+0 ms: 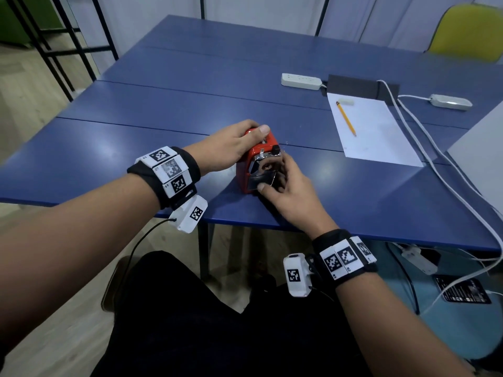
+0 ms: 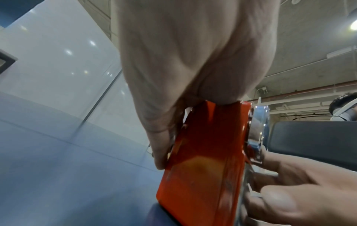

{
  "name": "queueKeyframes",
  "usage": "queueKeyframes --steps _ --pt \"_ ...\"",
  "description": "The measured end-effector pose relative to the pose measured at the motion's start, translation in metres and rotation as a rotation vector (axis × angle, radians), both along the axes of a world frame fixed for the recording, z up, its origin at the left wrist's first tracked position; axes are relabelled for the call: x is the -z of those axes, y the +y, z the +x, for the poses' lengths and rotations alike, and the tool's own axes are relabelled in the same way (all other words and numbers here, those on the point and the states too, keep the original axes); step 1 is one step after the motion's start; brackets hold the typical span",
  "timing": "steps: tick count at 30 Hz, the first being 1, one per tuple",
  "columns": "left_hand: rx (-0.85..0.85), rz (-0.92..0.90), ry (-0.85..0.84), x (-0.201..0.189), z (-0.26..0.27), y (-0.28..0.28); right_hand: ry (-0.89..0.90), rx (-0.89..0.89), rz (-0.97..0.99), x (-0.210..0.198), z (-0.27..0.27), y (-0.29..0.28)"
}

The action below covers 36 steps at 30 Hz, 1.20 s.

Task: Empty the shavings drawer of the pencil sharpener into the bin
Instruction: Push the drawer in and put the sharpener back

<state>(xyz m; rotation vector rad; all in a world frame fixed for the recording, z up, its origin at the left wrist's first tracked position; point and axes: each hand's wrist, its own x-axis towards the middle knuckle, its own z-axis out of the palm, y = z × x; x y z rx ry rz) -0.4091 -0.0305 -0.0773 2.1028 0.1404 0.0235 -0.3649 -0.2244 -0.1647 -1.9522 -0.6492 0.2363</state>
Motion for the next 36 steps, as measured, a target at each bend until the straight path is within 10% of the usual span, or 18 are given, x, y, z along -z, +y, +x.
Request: queueKeyframes --steps 9,17,36 --pt "-0.086 0.455 0.015 0.026 -0.036 0.028 -0.235 0.236 -0.019 -0.024 -0.036 0.027" --pt "0.096 0.766 0.516 0.049 -0.057 0.033 -0.312 0.284 -0.064 -0.031 -0.014 0.028" --pt "0.090 0.726 0.551 0.069 -0.076 0.029 -0.232 0.637 -0.052 -0.072 0.246 0.012"
